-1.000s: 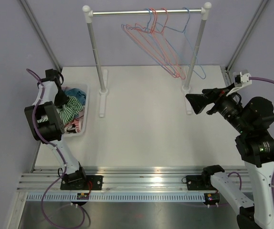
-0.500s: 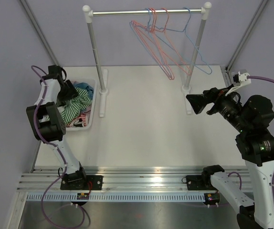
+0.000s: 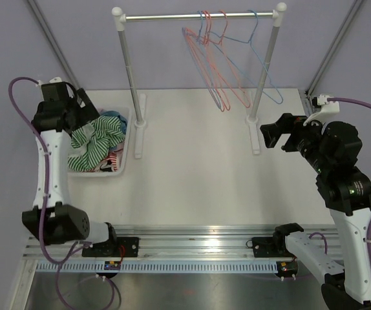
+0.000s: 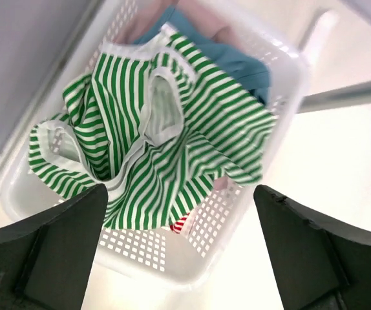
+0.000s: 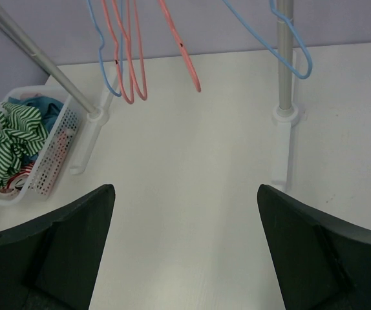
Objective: Remove the tank top from the hanger
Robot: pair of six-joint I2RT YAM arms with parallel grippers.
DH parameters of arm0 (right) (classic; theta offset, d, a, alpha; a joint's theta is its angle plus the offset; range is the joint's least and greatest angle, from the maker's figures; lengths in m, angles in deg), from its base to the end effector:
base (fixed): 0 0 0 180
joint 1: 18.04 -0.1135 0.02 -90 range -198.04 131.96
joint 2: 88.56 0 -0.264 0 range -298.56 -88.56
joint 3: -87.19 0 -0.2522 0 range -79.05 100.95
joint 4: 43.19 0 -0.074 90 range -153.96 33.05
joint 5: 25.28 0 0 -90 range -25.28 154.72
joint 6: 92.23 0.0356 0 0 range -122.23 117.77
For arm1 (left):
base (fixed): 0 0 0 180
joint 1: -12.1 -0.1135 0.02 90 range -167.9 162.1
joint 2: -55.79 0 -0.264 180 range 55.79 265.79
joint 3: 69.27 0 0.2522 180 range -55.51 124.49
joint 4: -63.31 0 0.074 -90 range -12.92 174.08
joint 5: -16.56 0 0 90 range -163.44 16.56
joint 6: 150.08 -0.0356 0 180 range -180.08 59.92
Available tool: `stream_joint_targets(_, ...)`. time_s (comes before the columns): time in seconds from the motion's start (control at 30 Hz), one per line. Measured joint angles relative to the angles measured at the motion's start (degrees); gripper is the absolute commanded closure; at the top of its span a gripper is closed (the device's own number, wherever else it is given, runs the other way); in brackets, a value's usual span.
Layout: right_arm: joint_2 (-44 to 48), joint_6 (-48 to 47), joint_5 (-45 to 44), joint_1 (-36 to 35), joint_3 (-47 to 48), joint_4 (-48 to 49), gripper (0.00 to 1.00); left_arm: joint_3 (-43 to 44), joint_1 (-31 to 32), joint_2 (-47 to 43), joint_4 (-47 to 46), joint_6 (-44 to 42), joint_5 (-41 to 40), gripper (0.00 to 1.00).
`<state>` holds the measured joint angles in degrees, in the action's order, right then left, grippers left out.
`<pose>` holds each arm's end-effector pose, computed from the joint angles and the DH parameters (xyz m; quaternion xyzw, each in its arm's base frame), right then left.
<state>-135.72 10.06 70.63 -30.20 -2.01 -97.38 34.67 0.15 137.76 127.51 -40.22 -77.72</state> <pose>0.1269 0.0311 0.4611 -0.0321 0.7681 0.1739 0.6154 0.2911 0.0643 0.3957 -0.2649 0.8746 0.0062 0.4060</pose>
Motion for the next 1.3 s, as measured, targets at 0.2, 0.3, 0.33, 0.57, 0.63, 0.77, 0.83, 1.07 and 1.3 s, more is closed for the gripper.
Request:
stream_joint_targets(0.2,1.7,-0.5,-2.4,-0.1,-2.3,-1.3,0.0,-9.1,16.0,-20.9,-2.9,-4.6,-8.5,0.01)
stream_joint_targets(0.3,2.4,-1.2,-3.6,-0.2,-2.8,-3.1,0.01,-13.7,19.1,-31.1,-2.9,-6.4,-10.8,0.01)
stream_joint_targets(0.33,2.6,-1.4,-4.1,-0.2,-2.8,-3.6,0.01,-14.6,19.1,-34.1,-2.5,-6.8,-11.5,0.01)
stream_joint_targets(0.57,4.4,-2.3,-7.9,-0.2,-5.5,-8.0,0.01,-25.1,19.2,-50.9,-2.4,-8.7,-11.8,0.01)
stream_joint_targets(0.63,5.7,-2.4,-9.3,-0.2,-7.2,-8.7,0.01,-28.2,19.2,-53.6,-1.6,-8.7,-11.1,0.01)
stream_joint_targets(0.77,9.8,-2.9,-11.6,-0.2,-11.9,-8.8,0.01,-33.5,19.2,-57.5,0.2,-8.3,-9.2,0.01)
stream_joint_targets(0.83,12.6,-3.1,-12.4,-0.2,-14.6,-8.5,0.01,-34.8,19.2,-59.3,1.1,-8.3,-8.5,0.01)
stream_joint_targets(1.07,16.8,-3.2,-14.0,-0.2,-18.1,-7.3,0.01,-35.0,19.9,-61.9,0.7,-8.3,-7.6,0.01)
stream_joint_targets(1.3,16.7,-3.5,-15.5,-0.2,-18.1,-6.5,0.01,-35.0,20.7,-61.9,0.7,-8.3,-7.7,0.01)
